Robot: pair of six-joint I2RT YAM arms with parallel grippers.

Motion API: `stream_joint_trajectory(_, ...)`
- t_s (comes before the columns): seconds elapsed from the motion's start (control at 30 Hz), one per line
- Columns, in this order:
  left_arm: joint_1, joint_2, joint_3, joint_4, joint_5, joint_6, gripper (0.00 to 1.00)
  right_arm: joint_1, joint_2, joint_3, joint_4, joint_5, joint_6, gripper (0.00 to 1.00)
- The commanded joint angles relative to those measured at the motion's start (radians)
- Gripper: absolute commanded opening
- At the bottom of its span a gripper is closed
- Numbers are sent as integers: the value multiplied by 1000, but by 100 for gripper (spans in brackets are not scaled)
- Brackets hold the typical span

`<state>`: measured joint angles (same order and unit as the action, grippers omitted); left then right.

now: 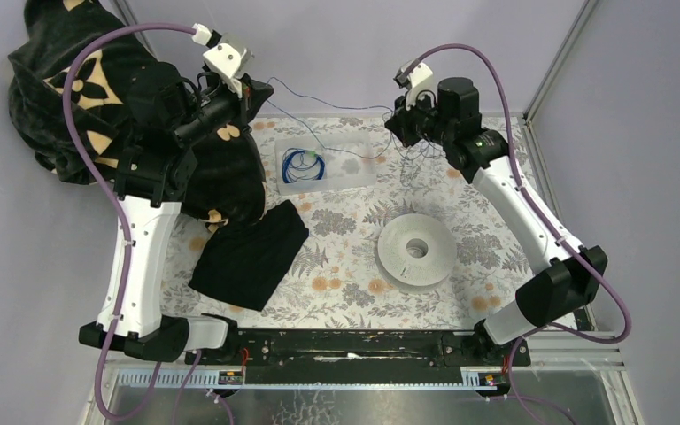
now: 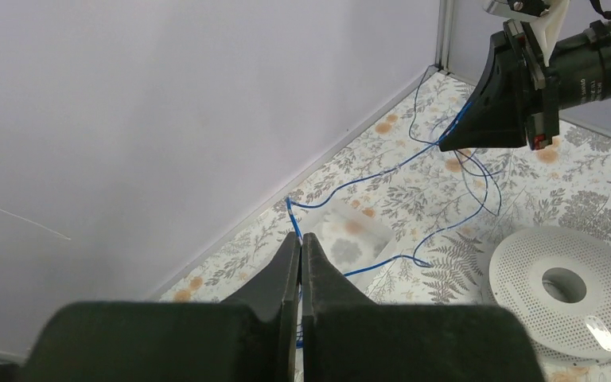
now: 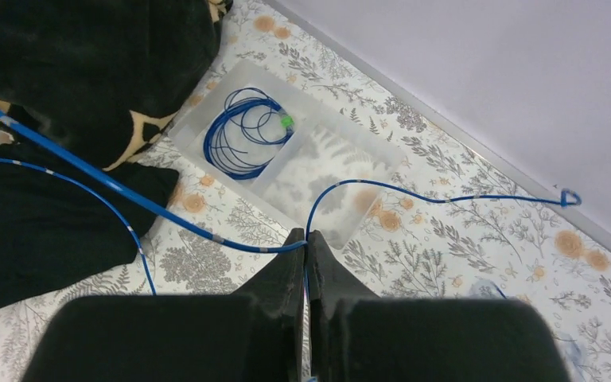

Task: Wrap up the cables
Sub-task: Adjust the cable.

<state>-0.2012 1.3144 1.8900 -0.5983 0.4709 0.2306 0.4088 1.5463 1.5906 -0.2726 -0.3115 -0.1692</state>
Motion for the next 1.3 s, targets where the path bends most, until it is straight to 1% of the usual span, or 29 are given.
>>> stream_joint_trajectory(0.0, 3, 7, -2, -16, 27, 23, 0, 10, 18, 29, -94, 30, -74, 7)
stream_joint_trajectory(0.07, 2, 4, -9, -6, 10, 21, 0, 10, 44, 48, -125, 40, -77, 12)
stream_joint_trajectory(0.13, 4, -1, -17, 5, 6, 6, 0, 9, 71, 44, -142, 53, -76, 20)
stream_joint_trajectory(0.2, 3, -5, -20, 11, 19, -14, 0, 9, 99, 11, -136, 68, -69, 31)
stream_joint_trajectory(0.23, 4, -6, -21, 12, 29, -21, 0, 9, 109, -11, -132, 76, -66, 35)
stream_joint_trajectory(0.33, 4, -14, -47, 20, 52, -35, 0, 8, 186, -77, -137, 67, -68, 42)
stream_joint_trajectory(0.4, 3, -20, -76, 21, 65, -33, 0, 8, 206, -122, -136, 1, -70, 48)
stream_joint_trajectory(0.47, 3, -23, -110, 20, 73, -22, 0, 8, 217, -152, -140, -98, -77, 54)
stream_joint_trajectory(0.57, 4, -24, -137, -3, 84, 10, 0, 9, 244, -149, -155, -241, -73, 67)
stream_joint_trajectory(0.67, 2, -27, -139, -37, 112, 42, 0, 14, 272, -130, -154, -341, -54, 72)
stream_joint_trajectory(0.83, 3, -32, -117, -64, 110, 61, 0, 38, 312, -125, -109, -480, -1, 78)
stream_joint_trajectory(1.0, 3, -30, -113, -64, 105, 62, 0, 97, 315, -147, -158, -593, -118, 82)
stream_joint_trajectory(1.13, 1, -27, -110, -64, 98, 65, 0, 142, 321, -168, -166, -606, -181, 84)
stream_joint_trajectory(1.27, 2, -24, -102, -64, 98, 63, 0, 170, 374, -141, -182, -592, -211, 84)
